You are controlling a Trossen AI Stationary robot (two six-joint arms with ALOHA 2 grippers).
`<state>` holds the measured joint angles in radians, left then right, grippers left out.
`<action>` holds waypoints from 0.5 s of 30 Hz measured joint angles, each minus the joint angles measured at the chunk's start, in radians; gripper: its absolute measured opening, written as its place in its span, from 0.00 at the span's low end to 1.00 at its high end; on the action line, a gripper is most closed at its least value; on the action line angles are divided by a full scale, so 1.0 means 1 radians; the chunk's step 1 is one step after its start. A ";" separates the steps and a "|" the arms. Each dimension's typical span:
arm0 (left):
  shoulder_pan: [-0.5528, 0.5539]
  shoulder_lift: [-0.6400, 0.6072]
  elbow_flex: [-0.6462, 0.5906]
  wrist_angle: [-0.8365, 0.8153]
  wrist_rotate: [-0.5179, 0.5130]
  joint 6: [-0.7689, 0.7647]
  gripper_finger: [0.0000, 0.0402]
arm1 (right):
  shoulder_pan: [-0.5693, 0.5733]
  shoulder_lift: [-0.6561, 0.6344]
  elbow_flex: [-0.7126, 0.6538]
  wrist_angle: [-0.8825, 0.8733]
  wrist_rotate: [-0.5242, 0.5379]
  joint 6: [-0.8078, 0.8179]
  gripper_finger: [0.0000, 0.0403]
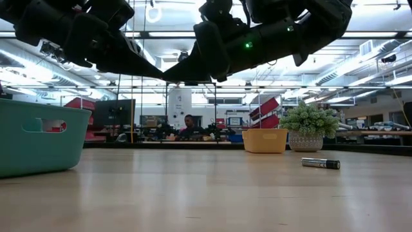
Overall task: Sort batteries
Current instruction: Put the silver battery into the green bin
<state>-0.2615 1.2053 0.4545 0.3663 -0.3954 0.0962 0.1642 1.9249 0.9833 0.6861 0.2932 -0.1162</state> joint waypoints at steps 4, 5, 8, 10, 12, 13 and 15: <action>0.000 0.000 0.000 -0.001 0.001 0.003 0.02 | 0.000 0.000 0.000 0.003 -0.003 0.000 0.04; 0.000 0.000 0.000 0.000 -0.001 0.004 0.02 | 0.000 0.000 0.000 0.004 -0.003 0.000 0.04; 0.000 0.000 0.000 0.000 -0.012 0.004 0.01 | 0.000 0.000 0.000 0.004 -0.002 0.018 0.08; 0.000 -0.005 0.000 0.000 -0.015 0.004 0.01 | 0.000 -0.004 0.000 0.004 -0.002 0.042 0.16; -0.001 -0.021 0.000 -0.003 -0.018 0.004 0.01 | 0.003 -0.011 0.001 -0.002 -0.001 0.065 0.24; -0.003 -0.030 0.000 -0.005 -0.018 0.002 0.00 | 0.005 -0.020 0.002 -0.015 -0.001 0.070 0.27; -0.010 -0.057 0.006 -0.071 -0.019 -0.016 0.00 | 0.013 -0.036 0.002 -0.061 -0.001 0.072 0.32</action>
<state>-0.2715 1.1485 0.4609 0.2948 -0.4149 0.0800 0.1768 1.8889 0.9852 0.6255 0.2920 -0.0437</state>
